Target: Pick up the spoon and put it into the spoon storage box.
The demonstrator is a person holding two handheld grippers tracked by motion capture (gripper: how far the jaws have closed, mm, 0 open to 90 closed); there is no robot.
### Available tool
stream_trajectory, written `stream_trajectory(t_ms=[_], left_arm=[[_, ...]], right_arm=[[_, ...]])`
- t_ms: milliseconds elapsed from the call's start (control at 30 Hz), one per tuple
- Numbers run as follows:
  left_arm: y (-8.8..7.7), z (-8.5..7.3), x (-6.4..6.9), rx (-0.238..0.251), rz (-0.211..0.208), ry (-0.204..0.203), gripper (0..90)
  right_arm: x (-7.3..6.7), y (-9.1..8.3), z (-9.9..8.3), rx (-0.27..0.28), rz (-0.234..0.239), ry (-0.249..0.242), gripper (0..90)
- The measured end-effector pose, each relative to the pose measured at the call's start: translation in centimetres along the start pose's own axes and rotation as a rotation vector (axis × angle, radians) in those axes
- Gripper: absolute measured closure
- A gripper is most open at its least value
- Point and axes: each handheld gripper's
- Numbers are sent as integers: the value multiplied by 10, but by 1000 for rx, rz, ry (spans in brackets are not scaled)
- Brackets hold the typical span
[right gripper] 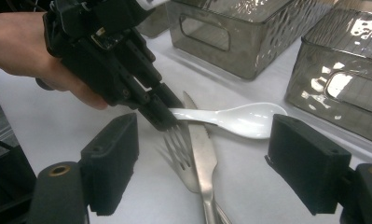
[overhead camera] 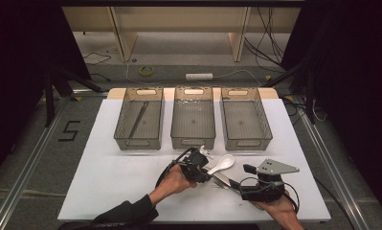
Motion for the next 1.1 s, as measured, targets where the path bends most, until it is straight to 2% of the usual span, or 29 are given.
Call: stream_trajectory(t_ms=[100, 233, 400, 600, 767, 1033, 1100], left_arm=[[-1, -1, 1, 9, 4, 7, 737], [-2, -1, 1, 4, 17, 39, 738], [-6, -1, 2, 13, 21, 51, 739], [-9, -1, 3, 19, 19, 57, 741], [-11, 0, 2, 30, 18, 47, 742], [-10, 0, 0, 18, 8, 47, 743], [-9, 1, 0, 10, 7, 37, 742]], right_arm=[[0, 0, 0, 1, 1, -1, 255], [0, 0, 0, -1, 0, 0, 255], [0, -1, 0, 2, -1, 1, 256], [0, -1, 0, 2, -2, 1, 256], [0, -1, 0, 1, -1, 1, 256], [0, -1, 0, 1, -1, -1, 256], [0, 0, 0, 1, 0, -1, 256]])
Point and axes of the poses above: each handheld gripper's, and its own axes: y roughly forward along the jaws, z roughly out of its top, x roughly to its right, and after that the axes turned 14 degrees about -y, right-handed
